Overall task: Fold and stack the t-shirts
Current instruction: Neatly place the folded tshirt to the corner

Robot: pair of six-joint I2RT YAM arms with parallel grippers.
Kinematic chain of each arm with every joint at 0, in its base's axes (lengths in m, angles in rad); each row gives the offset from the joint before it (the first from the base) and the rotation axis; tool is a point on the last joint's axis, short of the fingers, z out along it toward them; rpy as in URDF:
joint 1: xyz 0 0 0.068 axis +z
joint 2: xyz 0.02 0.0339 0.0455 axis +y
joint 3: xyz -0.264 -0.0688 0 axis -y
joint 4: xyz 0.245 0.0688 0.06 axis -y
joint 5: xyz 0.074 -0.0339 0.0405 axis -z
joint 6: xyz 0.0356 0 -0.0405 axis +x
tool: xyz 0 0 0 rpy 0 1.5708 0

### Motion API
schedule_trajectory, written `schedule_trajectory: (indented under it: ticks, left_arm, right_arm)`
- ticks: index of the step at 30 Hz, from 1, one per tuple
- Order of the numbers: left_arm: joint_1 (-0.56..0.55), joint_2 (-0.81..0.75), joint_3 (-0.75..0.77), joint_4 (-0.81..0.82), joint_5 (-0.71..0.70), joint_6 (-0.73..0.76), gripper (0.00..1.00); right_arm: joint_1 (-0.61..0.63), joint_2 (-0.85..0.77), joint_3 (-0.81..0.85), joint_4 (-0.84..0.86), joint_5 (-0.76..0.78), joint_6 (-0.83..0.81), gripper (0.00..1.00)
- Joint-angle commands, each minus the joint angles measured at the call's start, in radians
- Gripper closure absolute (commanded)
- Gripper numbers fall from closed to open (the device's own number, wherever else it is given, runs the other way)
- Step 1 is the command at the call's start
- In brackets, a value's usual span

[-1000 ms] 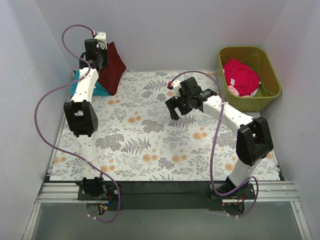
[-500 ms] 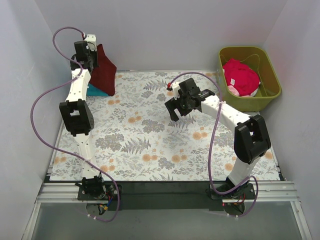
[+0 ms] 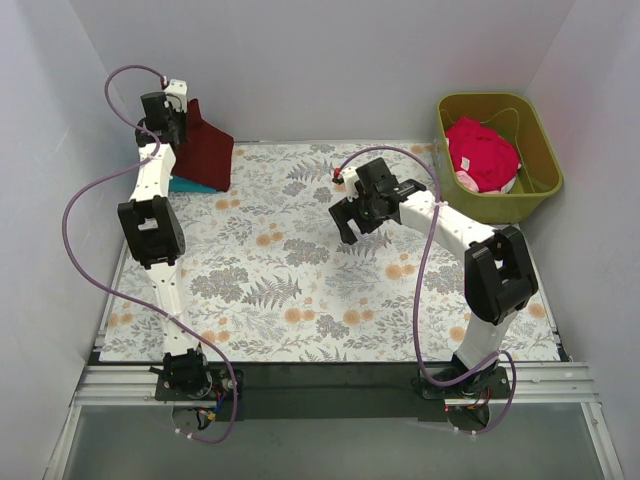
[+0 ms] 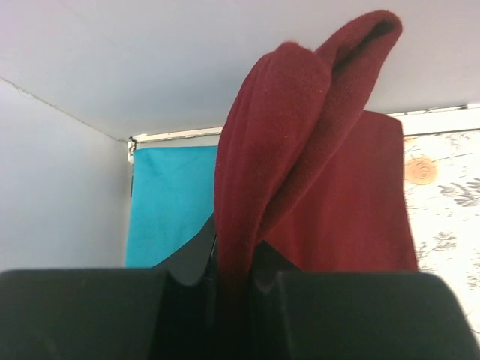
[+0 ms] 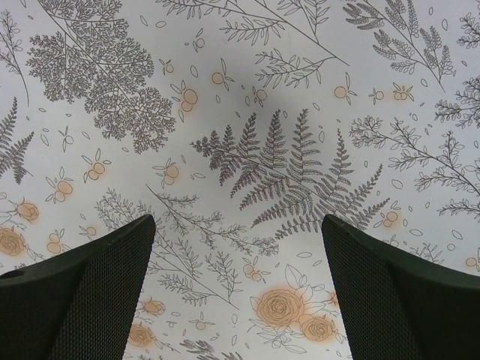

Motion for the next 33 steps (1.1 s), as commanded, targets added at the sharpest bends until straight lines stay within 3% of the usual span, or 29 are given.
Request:
schedule_trajectory:
  ticks: [1,15,16,18,19,22,23,27,33]
  left_arm:
    - [0.014,-0.017,0.044,0.077,0.015,0.054,1.0]
    - [0.04,0.046,-0.003,0.167,-0.06,0.167,0.97]
    - [0.042,0.054,0.0,0.192,-0.077,0.183,0.81]
    - [0.046,0.075,0.035,0.209,-0.094,0.193,0.63]
    - [0.052,0.081,0.073,0.215,-0.108,0.197,0.49]
    - [0.066,0.08,0.11,0.229,-0.105,0.2,0.28]
    - [0.069,0.072,0.113,0.233,-0.101,0.2,0.15]
    - [0.071,-0.003,0.113,0.224,-0.081,0.198,0.13]
    - [0.043,-0.173,0.032,0.068,-0.056,0.148,0.11]
  right_arm:
    - [0.001,0.009,0.004,0.011,-0.004,0.007,0.02]
    - [0.002,0.014,-0.01,0.01,-0.003,0.007,0.02]
    - [0.001,0.014,-0.01,0.008,-0.003,0.007,0.02]
    - [0.002,0.011,-0.008,0.007,0.0,0.005,0.02]
    - [0.002,0.008,-0.008,0.005,0.002,0.005,0.02]
    - [0.002,-0.001,-0.011,0.004,0.007,0.002,0.02]
    - [0.002,-0.006,-0.011,0.005,0.008,0.001,0.02]
    - [0.001,-0.028,-0.007,0.002,0.016,-0.005,0.02]
    - [-0.036,-0.08,0.041,-0.026,0.01,-0.03,0.02]
